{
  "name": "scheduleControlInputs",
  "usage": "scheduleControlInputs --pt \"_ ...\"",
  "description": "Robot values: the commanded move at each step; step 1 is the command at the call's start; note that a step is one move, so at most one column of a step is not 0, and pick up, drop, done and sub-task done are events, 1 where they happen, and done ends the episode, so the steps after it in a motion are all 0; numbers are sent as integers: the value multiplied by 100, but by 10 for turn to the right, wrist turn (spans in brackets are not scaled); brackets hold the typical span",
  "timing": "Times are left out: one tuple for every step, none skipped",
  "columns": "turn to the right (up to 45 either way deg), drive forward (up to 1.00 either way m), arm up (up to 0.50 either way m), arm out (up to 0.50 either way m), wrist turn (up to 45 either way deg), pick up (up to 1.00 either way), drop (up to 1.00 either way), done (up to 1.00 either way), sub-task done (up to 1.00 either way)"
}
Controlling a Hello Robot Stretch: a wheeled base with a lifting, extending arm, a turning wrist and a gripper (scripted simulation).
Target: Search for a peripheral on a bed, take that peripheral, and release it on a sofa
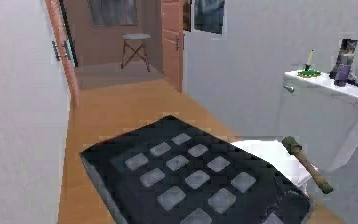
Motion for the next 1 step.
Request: scheduleControlInputs --pt "-180 0 0 0 0 0 0 0 0"
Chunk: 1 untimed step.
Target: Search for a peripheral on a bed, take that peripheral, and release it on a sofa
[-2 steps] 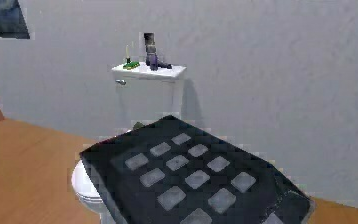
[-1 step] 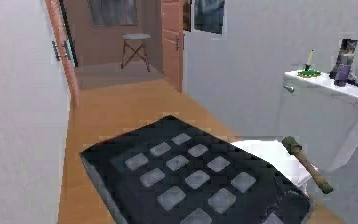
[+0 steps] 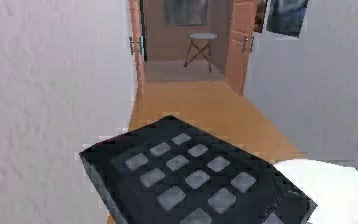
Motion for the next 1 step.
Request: scheduleControlInputs --pt "0 100 0 0 0 0 0 0 0"
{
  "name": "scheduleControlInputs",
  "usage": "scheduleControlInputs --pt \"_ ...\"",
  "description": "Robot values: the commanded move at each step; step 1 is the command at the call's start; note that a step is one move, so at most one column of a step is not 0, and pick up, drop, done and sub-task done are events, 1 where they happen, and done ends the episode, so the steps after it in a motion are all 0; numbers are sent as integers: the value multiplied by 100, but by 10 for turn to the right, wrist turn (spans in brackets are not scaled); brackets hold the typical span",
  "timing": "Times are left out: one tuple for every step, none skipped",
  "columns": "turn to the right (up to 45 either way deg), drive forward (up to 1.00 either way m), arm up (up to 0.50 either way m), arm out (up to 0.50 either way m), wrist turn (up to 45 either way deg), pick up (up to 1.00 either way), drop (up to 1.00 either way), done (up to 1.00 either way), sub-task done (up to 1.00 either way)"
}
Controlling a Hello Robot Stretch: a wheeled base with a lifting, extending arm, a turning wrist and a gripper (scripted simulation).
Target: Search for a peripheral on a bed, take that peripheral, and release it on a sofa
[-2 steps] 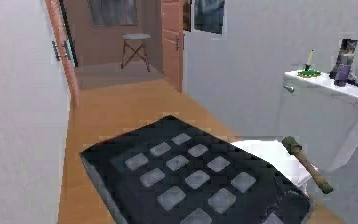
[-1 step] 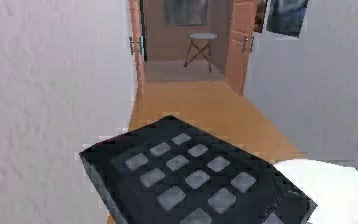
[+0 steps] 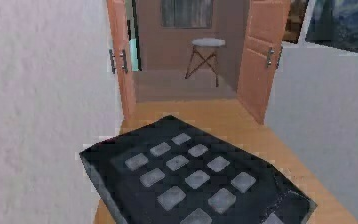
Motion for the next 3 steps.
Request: scheduleControlInputs --pt "0 100 0 0 0 0 0 0 0" --pt "-30 0 0 0 0 0 0 0 0" --pt "0 100 0 0 0 0 0 0 0"
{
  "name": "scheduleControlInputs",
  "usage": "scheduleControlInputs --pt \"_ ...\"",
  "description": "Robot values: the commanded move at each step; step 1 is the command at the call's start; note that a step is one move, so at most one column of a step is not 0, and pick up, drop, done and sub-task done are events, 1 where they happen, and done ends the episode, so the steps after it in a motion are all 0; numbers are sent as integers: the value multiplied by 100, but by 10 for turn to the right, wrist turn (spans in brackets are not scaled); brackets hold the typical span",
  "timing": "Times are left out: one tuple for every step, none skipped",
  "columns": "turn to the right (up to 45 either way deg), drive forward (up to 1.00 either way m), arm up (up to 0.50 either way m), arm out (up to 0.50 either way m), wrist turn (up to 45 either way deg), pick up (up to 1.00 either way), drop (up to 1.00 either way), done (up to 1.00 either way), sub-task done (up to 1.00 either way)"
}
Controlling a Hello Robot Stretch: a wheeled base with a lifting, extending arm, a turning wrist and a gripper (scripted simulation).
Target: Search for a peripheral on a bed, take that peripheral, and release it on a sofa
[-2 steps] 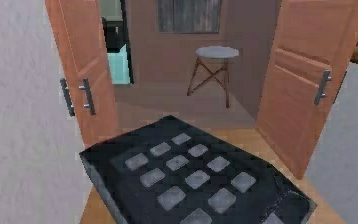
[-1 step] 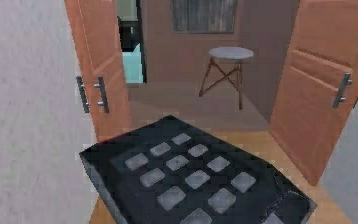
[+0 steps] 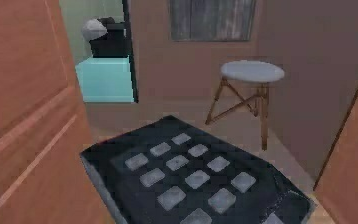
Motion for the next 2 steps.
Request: scheduleControlInputs --pt "0 100 0 0 0 0 0 0 0" --pt "0 45 0 0 0 0 0 0 0"
